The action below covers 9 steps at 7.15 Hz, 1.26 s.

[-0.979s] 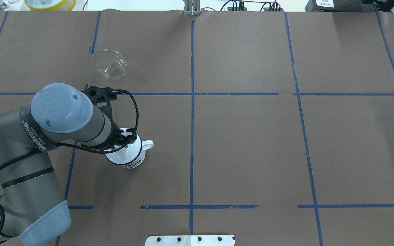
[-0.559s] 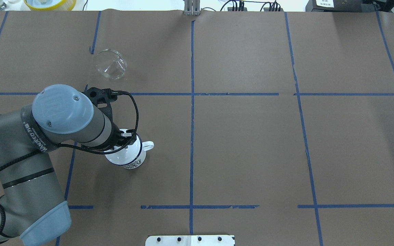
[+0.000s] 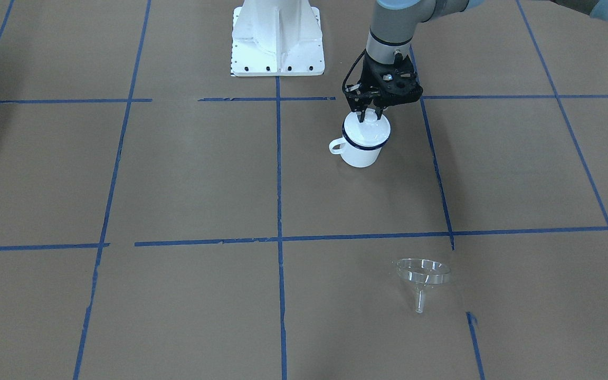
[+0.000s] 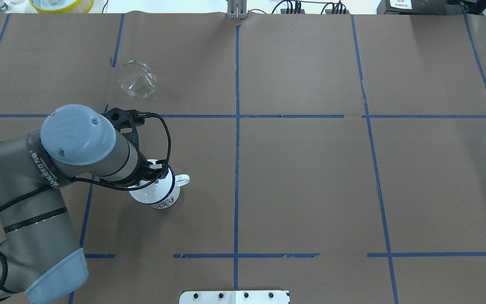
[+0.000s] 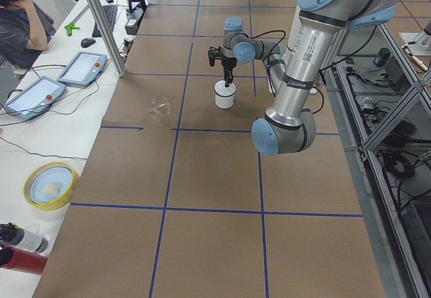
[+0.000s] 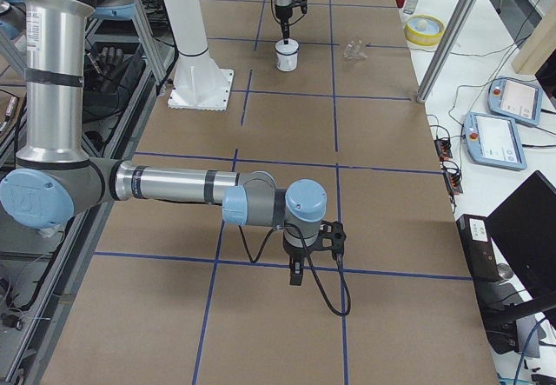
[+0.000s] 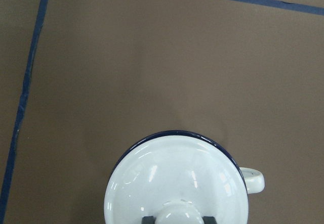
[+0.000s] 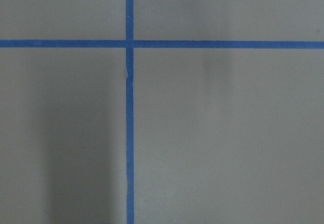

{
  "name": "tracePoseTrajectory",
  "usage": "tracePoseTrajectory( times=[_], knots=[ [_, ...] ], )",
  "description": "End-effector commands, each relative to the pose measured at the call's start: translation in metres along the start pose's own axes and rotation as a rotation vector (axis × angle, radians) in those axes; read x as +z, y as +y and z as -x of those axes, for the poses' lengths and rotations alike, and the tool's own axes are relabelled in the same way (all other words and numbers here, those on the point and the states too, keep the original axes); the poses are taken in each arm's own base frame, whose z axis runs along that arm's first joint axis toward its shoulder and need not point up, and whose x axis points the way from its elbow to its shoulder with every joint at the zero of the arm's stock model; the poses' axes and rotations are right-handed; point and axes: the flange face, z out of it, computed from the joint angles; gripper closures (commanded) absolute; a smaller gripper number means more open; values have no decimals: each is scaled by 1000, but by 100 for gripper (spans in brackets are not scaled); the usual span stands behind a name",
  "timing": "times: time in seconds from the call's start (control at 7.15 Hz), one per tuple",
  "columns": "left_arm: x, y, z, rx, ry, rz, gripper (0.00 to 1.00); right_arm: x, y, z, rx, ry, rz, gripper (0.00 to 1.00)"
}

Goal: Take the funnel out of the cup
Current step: 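Lower the white funnel into the mug with the left gripper, then open the left gripper and pull the left arm away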

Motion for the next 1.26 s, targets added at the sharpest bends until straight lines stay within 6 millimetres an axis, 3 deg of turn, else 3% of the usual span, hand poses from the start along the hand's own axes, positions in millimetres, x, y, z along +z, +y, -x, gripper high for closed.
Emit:
tracePoseTrajectory(
  times=[0.0,0.14,0.28,0.42,0.56,0.7,0.84,0.98,1.12],
  knots=[
    [1,0,0,-1,-2,0,9,0,0,0,0,0,0,0],
    [-3,0,1,2,5,-2,0,0,0,0,0,0,0,0],
    [-14,-5,4,27,20,-16,0,0,0,0,0,0,0,0],
    [-23,-5,20,141,24,-25,0,0,0,0,0,0,0,0],
    [-53,-55,56,221,42,-100,0,0,0,0,0,0,0,0],
    [-83,-103,109,309,87,-53,0,0,0,0,1,0,1,0],
    [-115,-149,179,380,70,-86,0,0,0,0,1,0,1,0],
    [-125,-185,266,464,28,-84,0,0,0,0,1,0,1,0],
    [-118,-221,360,448,31,-27,0,0,0,0,0,0,0,0]
  ],
)
